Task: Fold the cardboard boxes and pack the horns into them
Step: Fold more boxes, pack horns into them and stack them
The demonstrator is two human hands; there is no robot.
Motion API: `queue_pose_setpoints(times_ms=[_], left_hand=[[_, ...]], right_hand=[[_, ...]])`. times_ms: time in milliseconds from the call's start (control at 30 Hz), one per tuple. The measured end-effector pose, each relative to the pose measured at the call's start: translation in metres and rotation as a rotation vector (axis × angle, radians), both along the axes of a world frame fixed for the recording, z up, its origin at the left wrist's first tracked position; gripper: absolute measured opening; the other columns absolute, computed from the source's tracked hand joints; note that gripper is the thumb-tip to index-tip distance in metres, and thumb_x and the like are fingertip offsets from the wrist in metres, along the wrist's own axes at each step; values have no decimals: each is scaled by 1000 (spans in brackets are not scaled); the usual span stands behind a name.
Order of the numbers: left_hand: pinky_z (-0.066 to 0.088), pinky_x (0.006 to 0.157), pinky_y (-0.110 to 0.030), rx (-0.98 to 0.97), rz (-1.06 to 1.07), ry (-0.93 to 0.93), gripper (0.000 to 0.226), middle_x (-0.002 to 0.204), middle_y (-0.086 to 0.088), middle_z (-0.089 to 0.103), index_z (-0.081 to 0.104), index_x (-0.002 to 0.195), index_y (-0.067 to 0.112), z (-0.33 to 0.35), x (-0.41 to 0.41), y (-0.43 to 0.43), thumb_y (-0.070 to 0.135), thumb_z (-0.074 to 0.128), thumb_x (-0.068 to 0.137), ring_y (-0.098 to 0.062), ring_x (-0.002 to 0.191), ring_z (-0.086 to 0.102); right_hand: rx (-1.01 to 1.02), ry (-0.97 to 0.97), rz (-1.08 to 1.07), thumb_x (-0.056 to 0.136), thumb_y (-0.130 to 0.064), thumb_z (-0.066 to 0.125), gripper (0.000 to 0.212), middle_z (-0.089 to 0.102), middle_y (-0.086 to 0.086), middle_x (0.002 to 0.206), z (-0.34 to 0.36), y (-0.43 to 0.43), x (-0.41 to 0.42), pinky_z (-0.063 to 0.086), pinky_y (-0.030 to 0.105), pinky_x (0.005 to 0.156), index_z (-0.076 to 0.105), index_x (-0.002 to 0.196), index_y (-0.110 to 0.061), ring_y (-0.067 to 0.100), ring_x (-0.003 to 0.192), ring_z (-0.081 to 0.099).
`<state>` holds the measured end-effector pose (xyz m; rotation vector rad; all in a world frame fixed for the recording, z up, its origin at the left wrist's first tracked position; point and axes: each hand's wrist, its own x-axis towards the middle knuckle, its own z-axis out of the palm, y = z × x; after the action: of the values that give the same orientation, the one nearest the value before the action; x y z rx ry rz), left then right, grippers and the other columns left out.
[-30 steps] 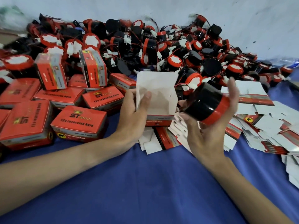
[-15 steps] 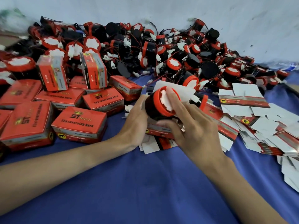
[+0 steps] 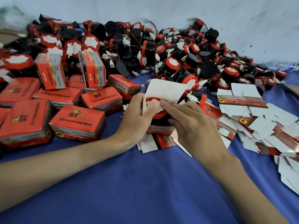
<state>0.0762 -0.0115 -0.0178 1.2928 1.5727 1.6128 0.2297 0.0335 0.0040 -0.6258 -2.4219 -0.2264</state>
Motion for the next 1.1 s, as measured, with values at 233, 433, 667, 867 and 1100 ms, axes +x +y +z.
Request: queue_pose_setpoints(times_ms=[233, 433, 667, 867, 1100], left_hand=[[51, 90, -42, -5, -4, 83, 19, 108, -9, 60, 53, 106, 16, -2, -3, -1, 21, 62, 90, -19, 100, 59], [54, 80, -30, -5, -13, 32, 28, 106, -4, 63, 55, 105, 25, -1, -1, -3, 11, 69, 86, -13, 92, 63], [51, 92, -46, -76, 44, -30, 37, 115, -9, 61, 56, 112, 18, -1, -6, 1, 20, 76, 80, -20, 104, 62], [53, 91, -45, -76, 52, -5, 34, 107, -3, 67, 60, 108, 18, 0, -6, 1, 24, 77, 79, -16, 99, 65], [53, 88, -45, -63, 53, 22, 39, 107, -4, 66, 61, 108, 17, -2, -7, 2, 30, 80, 77, -17, 98, 65]], right_hand=[[24, -144, -67, 65, 11, 69, 56, 66, 6, 100, 0, -4, -3, 37, 21, 49, 66, 119, -2, 30, 89, 59], [-14, -210, -39, 76, -4, 51, 46, 68, 5, 98, 6, -9, 1, 39, 24, 43, 65, 119, -1, 29, 91, 60], [-22, 93, -394, 84, -38, 57, 28, 62, 7, 81, 28, -1, 22, 34, 27, 51, 65, 89, -12, 31, 71, 59], [-215, -76, -165, 85, -39, 52, 34, 58, -2, 54, 18, -7, 14, 48, 35, 55, 55, 110, -16, 24, 51, 55], [-504, 564, 284, 85, -10, 63, 7, 72, 1, 74, 13, -5, 16, 57, 37, 56, 68, 88, -7, 10, 66, 71]])
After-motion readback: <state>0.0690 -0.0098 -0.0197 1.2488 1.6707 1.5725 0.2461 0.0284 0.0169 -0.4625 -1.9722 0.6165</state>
